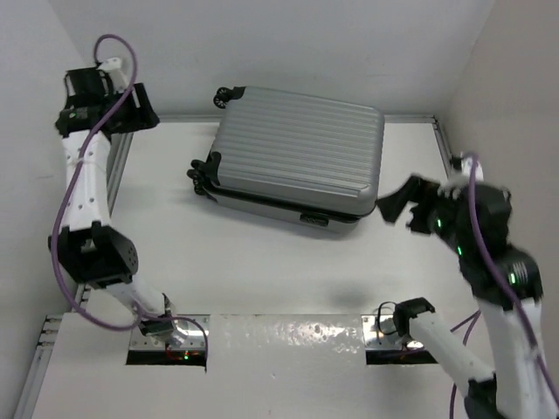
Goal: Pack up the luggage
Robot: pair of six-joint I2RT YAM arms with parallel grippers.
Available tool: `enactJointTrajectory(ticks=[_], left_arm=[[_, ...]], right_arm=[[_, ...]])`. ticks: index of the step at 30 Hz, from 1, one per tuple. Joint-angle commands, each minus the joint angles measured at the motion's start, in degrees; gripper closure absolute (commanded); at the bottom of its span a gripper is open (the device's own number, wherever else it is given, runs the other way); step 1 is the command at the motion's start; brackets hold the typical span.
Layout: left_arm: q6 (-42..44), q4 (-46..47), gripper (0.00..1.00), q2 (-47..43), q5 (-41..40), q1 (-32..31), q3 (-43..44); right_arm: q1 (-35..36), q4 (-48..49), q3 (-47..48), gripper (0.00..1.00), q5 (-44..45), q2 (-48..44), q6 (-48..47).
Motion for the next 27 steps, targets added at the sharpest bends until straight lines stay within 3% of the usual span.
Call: enactJointTrajectory(ticks=[1, 3, 6, 8, 10, 13, 15, 19, 22, 24, 25, 27], left_arm=[[5.55, 1.48, 0.38, 6.84, -10.73, -4.36, 3.78], [6.08, 0.08, 0.38, 16.15, -14.06, -4.37, 13.31], [7.22, -3.35, 0.4, 29.34, -15.84, -5.42, 27.46], [8.97, -0.22, 0.4, 33.22, -17.68, -7.44, 27.1], [11.79, 5.22, 0.4, 33.67, -16.64, -9.55, 23.68], [17.14, 13.21, 0.42, 31.84, -13.48, -13.23, 13.23], [24.31, 18.06, 0.42, 28.68, -13.47, -17.61, 1.73], [32.96, 28.54, 0.44, 20.78, -8.58, -21.77, -19.43], [39.63, 29.34, 0.47, 12.89, -3.99, -22.3, -31.65], [49.9, 26.37, 0.47, 7.16, 0.05, -24.05, -38.53], [54.12, 24.61, 0.46, 0.17, 2.68, -25.1, -45.44], [65.72, 19.09, 0.45, -7.94, 4.89, -30.71, -52.24]], right_arm=[[-0.16, -15.06, 8.38, 0.01, 28.3, 20.09, 4.77], [-1.47, -14.72, 14.25, 0.01, 33.59, 32.94, 2.32], [-9.45, -8.85, 17.45, 0.01, 25.14, 43.33, 3.52], [-14.9, -0.97, 16.14, 0.01, 23.51, 45.97, 5.28], [-15.72, 3.01, 15.78, 0.01, 26.49, 48.43, 5.99], [-15.63, 5.75, 14.47, 0.04, 25.89, 54.32, 3.81], [-15.63, 7.33, 11.67, 0.05, 22.74, 58.7, 1.18], [-15.19, 13.75, 13.39, 0.07, 6.86, 68.37, -5.33], [-13.35, 11.14, 26.55, 0.1, -0.63, 79.18, -9.03], [-9.93, 7.72, 41.22, 0.14, -3.2, 88.03, -11.66], [-8.44, 6.83, 46.4, 0.15, -5.82, 91.13, -12.54], [-3.52, 5.85, 63.62, 0.14, -7.51, 96.76, -15.27]])
